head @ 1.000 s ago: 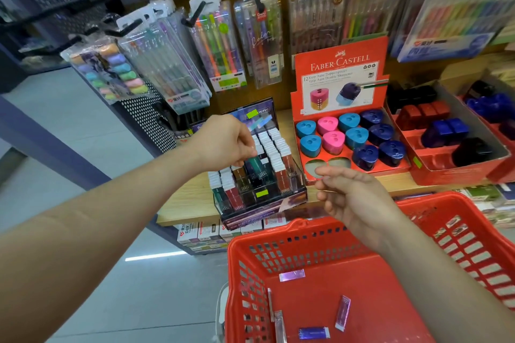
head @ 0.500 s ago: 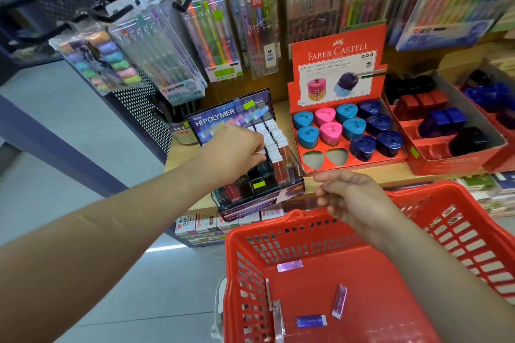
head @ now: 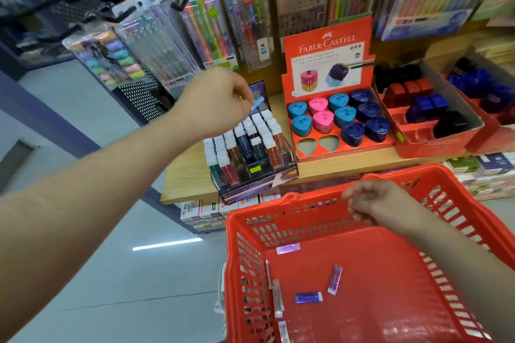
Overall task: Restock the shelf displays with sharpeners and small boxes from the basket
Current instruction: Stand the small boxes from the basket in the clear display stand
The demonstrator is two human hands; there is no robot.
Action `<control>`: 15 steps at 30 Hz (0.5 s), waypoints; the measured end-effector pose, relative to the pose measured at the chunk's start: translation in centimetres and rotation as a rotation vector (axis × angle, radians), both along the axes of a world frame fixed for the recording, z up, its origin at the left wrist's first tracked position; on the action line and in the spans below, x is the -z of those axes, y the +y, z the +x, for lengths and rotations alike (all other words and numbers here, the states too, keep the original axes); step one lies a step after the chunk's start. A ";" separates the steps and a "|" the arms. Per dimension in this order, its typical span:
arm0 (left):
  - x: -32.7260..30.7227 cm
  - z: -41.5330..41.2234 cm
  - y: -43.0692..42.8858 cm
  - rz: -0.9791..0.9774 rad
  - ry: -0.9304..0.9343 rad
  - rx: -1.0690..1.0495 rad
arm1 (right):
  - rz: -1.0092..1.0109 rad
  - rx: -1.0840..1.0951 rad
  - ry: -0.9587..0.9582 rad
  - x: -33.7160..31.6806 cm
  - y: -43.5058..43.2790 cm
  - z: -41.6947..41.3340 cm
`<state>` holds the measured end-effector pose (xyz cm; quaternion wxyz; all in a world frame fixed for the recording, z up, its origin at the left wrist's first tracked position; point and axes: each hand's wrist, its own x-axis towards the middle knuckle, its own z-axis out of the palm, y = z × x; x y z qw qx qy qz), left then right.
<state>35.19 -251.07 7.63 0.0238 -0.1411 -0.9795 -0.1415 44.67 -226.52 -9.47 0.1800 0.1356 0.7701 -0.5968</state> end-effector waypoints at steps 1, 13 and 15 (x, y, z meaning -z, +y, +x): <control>0.7 1.0 0.8 -0.001 -0.042 0.011 | 0.041 -0.042 0.003 0.5 0.6 0.5; 24.7 13.8 4.5 -0.306 -0.688 -0.041 | 0.609 -0.550 -0.058 11.8 2.6 5.9; 27.9 15.1 4.8 -0.306 -0.764 -0.097 | 0.662 -0.633 -0.077 13.4 2.2 6.4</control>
